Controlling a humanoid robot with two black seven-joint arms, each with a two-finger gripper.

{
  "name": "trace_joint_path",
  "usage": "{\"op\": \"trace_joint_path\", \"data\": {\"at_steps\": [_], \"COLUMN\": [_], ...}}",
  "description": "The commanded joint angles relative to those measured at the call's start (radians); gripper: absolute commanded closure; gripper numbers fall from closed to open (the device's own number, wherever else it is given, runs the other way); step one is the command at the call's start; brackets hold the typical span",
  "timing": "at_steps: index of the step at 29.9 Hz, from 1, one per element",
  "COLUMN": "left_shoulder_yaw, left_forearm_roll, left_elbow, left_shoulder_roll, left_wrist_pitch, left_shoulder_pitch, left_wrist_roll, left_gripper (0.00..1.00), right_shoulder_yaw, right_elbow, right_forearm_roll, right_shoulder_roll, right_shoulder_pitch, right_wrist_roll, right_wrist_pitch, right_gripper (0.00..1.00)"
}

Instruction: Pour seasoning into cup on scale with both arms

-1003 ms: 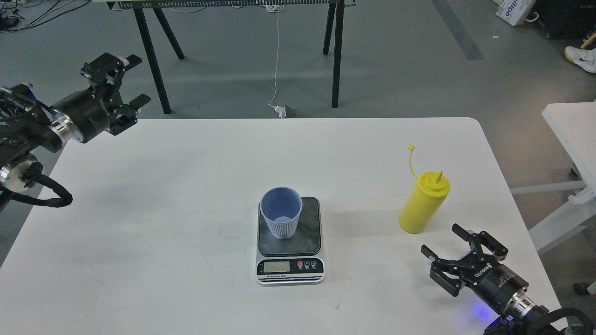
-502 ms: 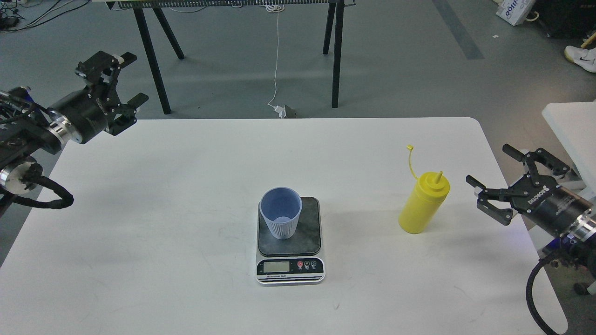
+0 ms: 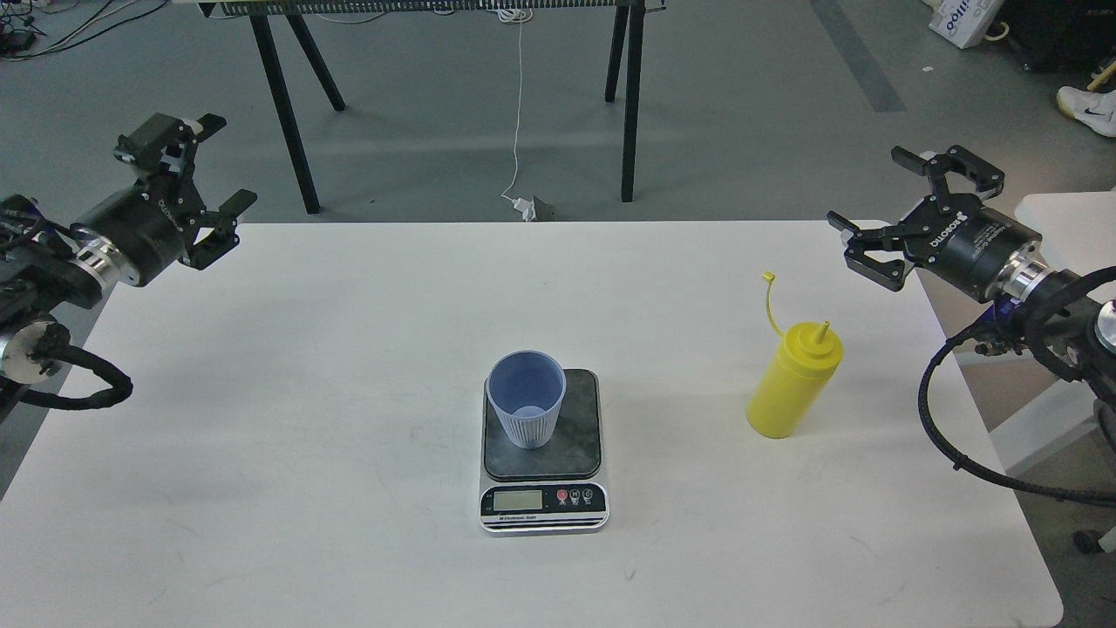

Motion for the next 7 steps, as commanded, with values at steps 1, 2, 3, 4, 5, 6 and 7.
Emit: {"op": "trace_joint_path", "data": {"at_steps": [1,2,3,4,5,6,7], "left_shoulder_yaw": [-0.004,-0.005,-0.007,-0.01,-0.011,-0.013,-0.013], "left_forearm_roll": [-0.002,-0.002,-0.004,-0.008,-0.013,-0.014,-0.014], "left_elbow": [-0.002,-0.002,-0.002,-0.002,-0.002,-0.002,-0.002], "left_shoulder_roll": [0.0,0.002,0.002,0.0,0.0,0.0,0.0], "left_wrist_pitch": [0.0,0.0,0.0,0.0,0.0,0.0,0.0], "left_shoulder_pitch": [-0.001,-0.003,-0.003,-0.001,-0.001,0.0,0.0], "left_wrist_roll": [-0.001,-0.001,-0.001,-0.001,-0.001,-0.001,-0.001], "left_gripper": [0.0,0.0,0.0,0.0,0.0,0.0,0.0], "right_shoulder_yaw": [0.005,0.007,0.008,0.011,0.013,0.014,0.016], "right_elbow": [-0.038,-0.048,-0.056,-0.061,-0.062,-0.062,-0.062], "right_forearm_roll": [-0.001,-0.001,-0.001,-0.001,-0.001,-0.001,-0.001], "right_shoulder_roll": [0.031,0.036,0.04,0.042,0.043,0.043,0.045], "right_shoulder_pitch": [0.013,0.013,0.013,0.013,0.013,0.013,0.013], "right_wrist_roll": [0.0,0.0,0.0,0.0,0.0,0.0,0.0], "right_wrist_pitch": [0.0,0.0,0.0,0.0,0.0,0.0,0.0], "right_gripper": [0.03,0.03,0.03,0.03,0.03,0.03,0.03]}}
